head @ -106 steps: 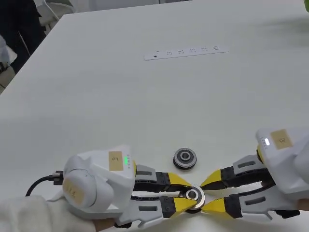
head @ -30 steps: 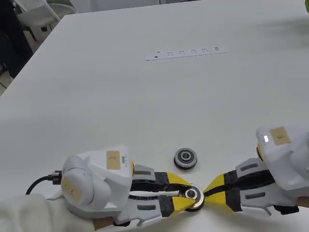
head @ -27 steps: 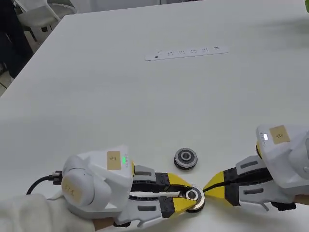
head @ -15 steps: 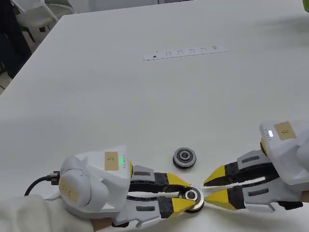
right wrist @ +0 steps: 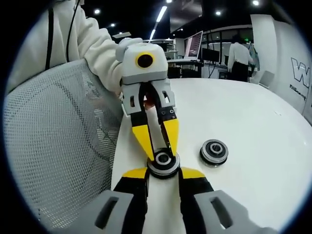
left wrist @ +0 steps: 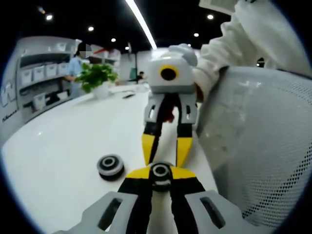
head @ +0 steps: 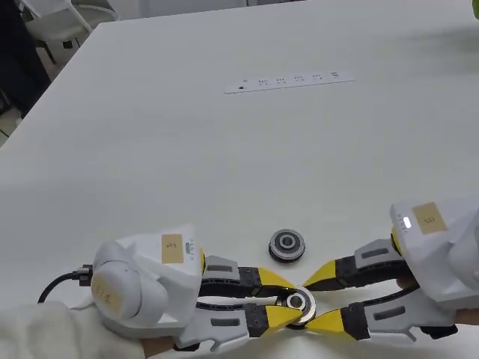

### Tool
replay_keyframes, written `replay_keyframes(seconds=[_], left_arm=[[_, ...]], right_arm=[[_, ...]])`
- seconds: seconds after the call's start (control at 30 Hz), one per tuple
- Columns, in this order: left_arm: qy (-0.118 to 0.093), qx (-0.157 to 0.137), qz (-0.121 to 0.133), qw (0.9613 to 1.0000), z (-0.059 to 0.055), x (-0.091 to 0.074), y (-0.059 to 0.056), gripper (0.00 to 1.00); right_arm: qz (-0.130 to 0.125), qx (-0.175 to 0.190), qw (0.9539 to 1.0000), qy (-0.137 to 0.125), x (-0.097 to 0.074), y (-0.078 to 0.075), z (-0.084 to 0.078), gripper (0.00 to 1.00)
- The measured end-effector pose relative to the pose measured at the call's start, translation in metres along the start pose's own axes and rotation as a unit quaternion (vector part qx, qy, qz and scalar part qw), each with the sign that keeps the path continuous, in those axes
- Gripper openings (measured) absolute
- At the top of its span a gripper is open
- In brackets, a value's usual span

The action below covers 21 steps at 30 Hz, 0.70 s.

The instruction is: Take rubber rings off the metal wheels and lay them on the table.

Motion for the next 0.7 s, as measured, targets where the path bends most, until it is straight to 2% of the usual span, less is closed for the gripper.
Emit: replay_keyframes(seconds=[0.2,0.4,0.43,0.5,0.53,0.6,0.7], left_arm=[[0.002,-0.001,0.001,1.0,-0.0001,-0.0001,-0.0001,0.14],[0.002,-0.002,0.003,1.0,0.0005,0.0,-0.0009,0.13],[0.003,-0.002,0.003,1.0,0.0007,0.0001,-0.0011,0.13],[0.002,-0.001,0.001,1.0,0.001,-0.0002,-0.0024,0.14],[0.003,-0.001,0.002,1.0,0.0013,-0.0002,-0.0026,0.14],[0.002,-0.001,0.002,1.0,0.0011,-0.0005,-0.0026,0.14],[0.002,0.0,0.002,1.0,0.0013,-0.0006,-0.0029,0.14]], right_arm=[[-0.002,0.009,0.9999,0.006,-0.0034,-0.0003,-0.0026,0.15],[-0.005,-0.001,0.9999,0.012,-0.0055,0.0006,-0.0033,0.11],[-0.008,-0.007,0.9998,0.015,-0.006,0.0005,-0.004,0.1],[-0.017,-0.012,0.9996,0.018,-0.0087,-0.0026,-0.0057,0.0],[-0.015,0.007,0.9997,0.018,-0.0081,-0.0016,-0.0061,0.0],[-0.015,-0.004,0.9996,0.022,-0.0066,-0.001,-0.0054,0.0],[-0.015,0.01,0.9995,0.024,-0.0066,-0.0013,-0.0066,0.0]])
Point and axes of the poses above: the centre of the closed fingertips' face, and the gripper's own axes: x roughly forward along the fingers, y roughly to its left, z roughly out of its top, the point moved 5 cm from there along -x, roughly backward along the fingers, and after that the axes turned 2 degrees about -x, right-handed, at the moved point
